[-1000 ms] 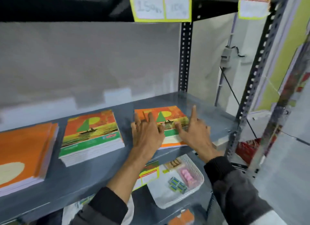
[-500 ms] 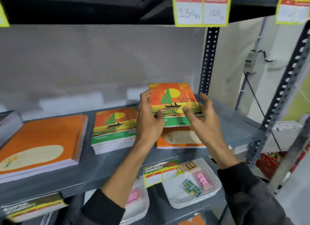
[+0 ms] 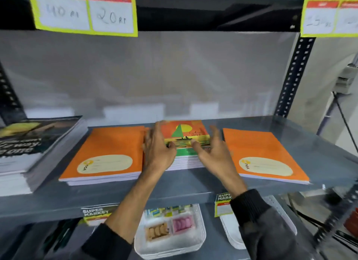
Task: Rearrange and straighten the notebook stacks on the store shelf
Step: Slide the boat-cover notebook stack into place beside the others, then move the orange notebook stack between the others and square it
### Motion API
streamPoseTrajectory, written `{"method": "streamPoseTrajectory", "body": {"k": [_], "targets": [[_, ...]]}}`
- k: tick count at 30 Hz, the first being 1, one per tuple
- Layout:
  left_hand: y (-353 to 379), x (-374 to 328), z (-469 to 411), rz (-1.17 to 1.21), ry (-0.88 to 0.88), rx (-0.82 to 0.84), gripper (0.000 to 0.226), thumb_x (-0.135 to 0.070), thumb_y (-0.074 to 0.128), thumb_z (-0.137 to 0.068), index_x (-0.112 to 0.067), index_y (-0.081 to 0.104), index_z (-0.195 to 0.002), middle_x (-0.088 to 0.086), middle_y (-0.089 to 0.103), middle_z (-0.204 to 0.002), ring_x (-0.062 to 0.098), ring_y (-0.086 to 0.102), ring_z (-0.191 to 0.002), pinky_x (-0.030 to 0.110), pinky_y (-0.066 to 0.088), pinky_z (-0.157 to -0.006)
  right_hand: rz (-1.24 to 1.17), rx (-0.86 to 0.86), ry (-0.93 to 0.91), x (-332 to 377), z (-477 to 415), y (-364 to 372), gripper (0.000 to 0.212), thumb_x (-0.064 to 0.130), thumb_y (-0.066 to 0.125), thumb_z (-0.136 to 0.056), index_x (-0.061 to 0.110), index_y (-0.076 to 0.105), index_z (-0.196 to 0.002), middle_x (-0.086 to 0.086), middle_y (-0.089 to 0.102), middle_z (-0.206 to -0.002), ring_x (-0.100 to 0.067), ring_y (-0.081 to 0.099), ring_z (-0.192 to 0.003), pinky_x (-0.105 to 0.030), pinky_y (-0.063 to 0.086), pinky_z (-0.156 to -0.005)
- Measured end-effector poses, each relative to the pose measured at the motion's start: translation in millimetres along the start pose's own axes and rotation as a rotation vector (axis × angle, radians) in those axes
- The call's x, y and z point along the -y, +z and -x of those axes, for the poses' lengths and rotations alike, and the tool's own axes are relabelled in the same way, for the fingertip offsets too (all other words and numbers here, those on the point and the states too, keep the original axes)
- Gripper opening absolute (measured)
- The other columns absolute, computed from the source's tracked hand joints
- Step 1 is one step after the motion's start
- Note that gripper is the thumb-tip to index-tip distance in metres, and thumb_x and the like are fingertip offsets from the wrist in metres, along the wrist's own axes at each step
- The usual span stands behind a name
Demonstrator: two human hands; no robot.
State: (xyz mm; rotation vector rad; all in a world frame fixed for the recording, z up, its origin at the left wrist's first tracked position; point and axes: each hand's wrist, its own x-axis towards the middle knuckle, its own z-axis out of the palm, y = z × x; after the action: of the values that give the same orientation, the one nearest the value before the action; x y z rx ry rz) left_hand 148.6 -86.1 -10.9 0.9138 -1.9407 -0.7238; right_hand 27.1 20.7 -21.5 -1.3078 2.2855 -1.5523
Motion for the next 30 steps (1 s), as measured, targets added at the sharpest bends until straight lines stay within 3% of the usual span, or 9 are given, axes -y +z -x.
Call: {"method": "streamPoseTrajectory", "body": {"k": [2, 7, 11, 14, 17, 20, 25, 27, 30], "targets": [[0.5, 1.2, 0.3, -0.161, -0.054, 0.037, 0.059, -0.011, 0.058, -0.088, -0.024, 0.039, -0.142, 0.011, 0.054, -0.140, 0.032, 0.018, -0.150, 0.053, 0.020, -0.117, 0.152, 0.016, -0.010, -0.6, 1.2, 2.7, 0.075, 0.055, 0.058, -0.094, 0.027, 0.024, -0.155, -0.002, 0.054, -0.146, -0.028, 0.039, -0.143, -0.038, 0.024, -0.106], [16.2, -26.0, 7.2, -0.269, 0.158, -0.045, 0.057, -0.015, 0.055, -0.091, -0.026, 0.035, -0.143, 0.010, 0.063, -0.130, 0.032, -0.005, -0.153, 0.052, 0.018, -0.112, 0.206, -0.001, 0.025, -5.5, -4.9, -27.3, 0.089, 0.072, 0.043, -0.092, 0.025, 0.013, -0.162, -0.004, 0.024, -0.168, -0.020, 0.016, -0.157, -0.052, 0.011, -0.120], [51.3, -66.5, 23.1, -0.261, 0.354, -0.010, 0.050, -0.021, 0.052, -0.095, -0.019, 0.038, -0.143, 0.011, 0.069, -0.115, 0.030, 0.003, -0.154, 0.049, 0.022, -0.108, 0.271, -0.140, 0.069, -25.4, -6.5, -74.0, 0.088, 0.068, 0.046, -0.092, 0.020, 0.019, -0.160, -0.019, 0.061, -0.140, -0.031, 0.048, -0.139, -0.054, 0.028, -0.115], [89.8, -90.0, 38.2, -0.402, 0.430, 0.075, 0.065, -0.027, 0.051, -0.097, -0.012, 0.022, -0.153, 0.015, 0.060, -0.136, 0.030, 0.022, -0.150, 0.046, 0.023, -0.111, 0.389, -0.255, 0.141, -53.6, -1.4, -113.0, 0.090, 0.060, 0.056, -0.092, 0.013, 0.021, -0.160, -0.017, 0.053, -0.149, -0.030, 0.044, -0.143, -0.050, 0.027, -0.113], [122.6, -96.0, 45.3, -0.651, 0.402, 0.233, 0.079, -0.039, 0.046, -0.100, -0.008, -0.002, -0.156, 0.018, 0.056, -0.142, 0.035, 0.017, -0.151, 0.043, 0.019, -0.112, 0.493, -0.231, 0.232, -81.7, 11.9, -138.9, 0.097, 0.057, 0.060, -0.091, 0.009, 0.013, -0.160, -0.019, 0.042, -0.157, -0.032, 0.040, -0.145, -0.050, 0.029, -0.111], [141.9, -98.2, 43.3, -0.746, 0.353, 0.293, 0.084, -0.038, 0.050, -0.098, -0.004, -0.001, -0.154, 0.020, 0.053, -0.143, 0.039, 0.026, -0.145, 0.044, 0.022, -0.109, 0.508, -0.176, 0.287, -102.3, 24.4, -147.3, 0.100, 0.059, 0.058, -0.092, 0.008, 0.005, -0.161, -0.019, 0.043, -0.154, -0.034, 0.037, -0.144, -0.050, 0.027, -0.110], [148.3, -111.5, 35.8, -0.415, 0.272, 0.175, 0.093, -0.021, 0.074, -0.082, -0.018, 0.013, -0.151, 0.012, 0.063, -0.125, 0.032, 0.047, -0.126, 0.042, 0.031, -0.091, 0.479, -0.221, 0.236, -115.6, 29.2, -151.3, 0.081, 0.051, 0.054, -0.096, 0.010, 0.020, -0.158, -0.015, 0.052, -0.146, -0.032, 0.039, -0.139, -0.049, 0.030, -0.108], [146.8, -115.8, 37.9, -0.077, 0.255, 0.125, 0.089, -0.006, 0.072, -0.082, -0.032, 0.018, -0.147, -0.004, 0.070, -0.113, 0.023, 0.059, -0.114, 0.045, 0.044, -0.092, 0.448, -0.261, 0.223, -118.2, 29.2, -150.7, 0.079, 0.049, 0.055, -0.095, 0.012, 0.023, -0.157, -0.014, 0.053, -0.145, -0.031, 0.042, -0.138, -0.047, 0.031, -0.107], [144.0, -123.8, 43.8, 0.463, 0.211, 0.188, 0.076, 0.008, 0.064, -0.087, -0.043, 0.032, -0.132, -0.028, 0.074, -0.097, -0.003, 0.070, -0.081, 0.038, 0.058, -0.073, 0.366, -0.303, 0.181, -121.7, 30.8, -149.3, 0.080, 0.046, 0.057, -0.095, 0.011, 0.020, -0.158, -0.014, 0.053, -0.145, -0.033, 0.045, -0.137, -0.047, 0.031, -0.106]]}}
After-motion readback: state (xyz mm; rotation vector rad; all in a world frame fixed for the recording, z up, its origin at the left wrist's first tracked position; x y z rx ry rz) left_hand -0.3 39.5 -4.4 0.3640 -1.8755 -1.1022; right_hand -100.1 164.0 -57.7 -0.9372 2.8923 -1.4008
